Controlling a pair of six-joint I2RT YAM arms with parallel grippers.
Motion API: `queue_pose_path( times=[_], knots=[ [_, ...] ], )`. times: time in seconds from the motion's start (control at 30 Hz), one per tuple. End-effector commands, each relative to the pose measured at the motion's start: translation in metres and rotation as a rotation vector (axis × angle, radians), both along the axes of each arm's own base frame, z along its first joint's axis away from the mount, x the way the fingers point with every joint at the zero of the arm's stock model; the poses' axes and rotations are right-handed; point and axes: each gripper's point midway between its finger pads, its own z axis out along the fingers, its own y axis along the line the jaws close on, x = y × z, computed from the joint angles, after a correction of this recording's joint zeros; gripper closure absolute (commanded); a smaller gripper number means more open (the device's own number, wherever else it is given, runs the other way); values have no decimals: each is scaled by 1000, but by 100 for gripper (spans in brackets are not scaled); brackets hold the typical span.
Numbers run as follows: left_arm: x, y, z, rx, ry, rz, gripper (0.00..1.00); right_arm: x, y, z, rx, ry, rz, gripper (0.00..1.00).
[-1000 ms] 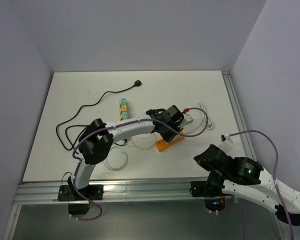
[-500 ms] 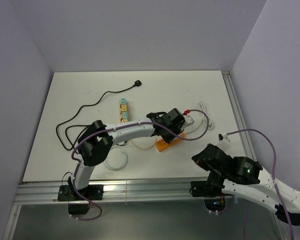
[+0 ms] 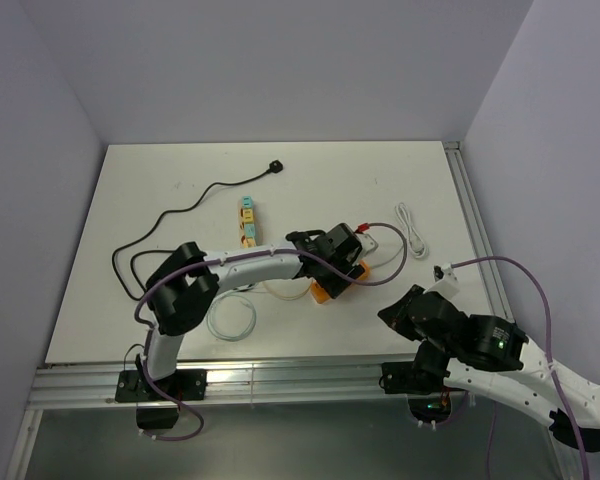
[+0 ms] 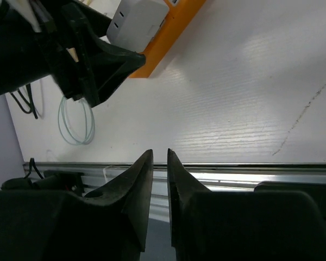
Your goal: Insert the plug
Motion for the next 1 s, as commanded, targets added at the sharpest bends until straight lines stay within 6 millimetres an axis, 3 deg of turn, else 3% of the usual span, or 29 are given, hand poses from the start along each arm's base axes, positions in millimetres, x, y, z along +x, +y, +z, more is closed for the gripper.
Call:
queue_pose_path(
  times=[0.0,0.1,0.17,0.2,0.27,0.33,0.37,0.43,0.47,0.5,0.53,0.63,0.67,0.7,0.77,0.8,0.83,0.9,0.93,0.97],
  knots=[
    [12,-11,67,-174,-98,48,31,3,6,4,29,-34,26,74],
    [12,-10,93,-239,-130,58,15,4,14,8,58,-58,56,51],
    [13,-9,108,-284,-147,78,4,4,15,9,56,-72,74,45],
    [14,-4,120,-311,-159,91,0,4,16,8,56,-76,77,38],
    [14,0,145,-389,-175,112,0,6,15,9,53,-85,76,31],
    [15,8,155,-442,-162,138,1,7,15,7,55,-85,66,3],
    [14,12,178,-512,-178,144,1,8,15,6,55,-86,58,0],
    [15,23,183,-566,-146,171,0,9,16,6,65,-90,49,0],
    [21,35,196,-614,-167,203,1,10,16,3,60,-91,47,0],
    [19,39,200,-644,-151,202,1,11,16,2,63,-94,44,0],
    [14,45,217,-708,-139,209,0,13,15,2,67,-98,24,0],
    [18,64,223,-807,-95,259,0,16,14,-4,58,-95,-1,0],
    [17,77,235,-861,-88,257,0,17,13,-7,55,-93,-8,0],
    [14,82,226,-872,-60,263,1,19,12,-8,52,-97,-25,0],
    [4,90,243,-977,-24,234,1,21,14,-12,52,-92,-35,0],
    [5,100,228,-978,6,250,0,23,18,-11,65,-101,-34,0],
    [3,104,234,-1028,27,252,1,24,20,-11,67,-108,-28,0],
    [-12,119,219,-1069,107,221,1,27,30,-12,102,-133,-4,0],
    [-17,122,237,-1179,120,185,1,28,34,-11,109,-155,23,0],
    [-28,135,216,-1204,175,179,0,29,38,-17,111,-169,41,0]
  ],
)
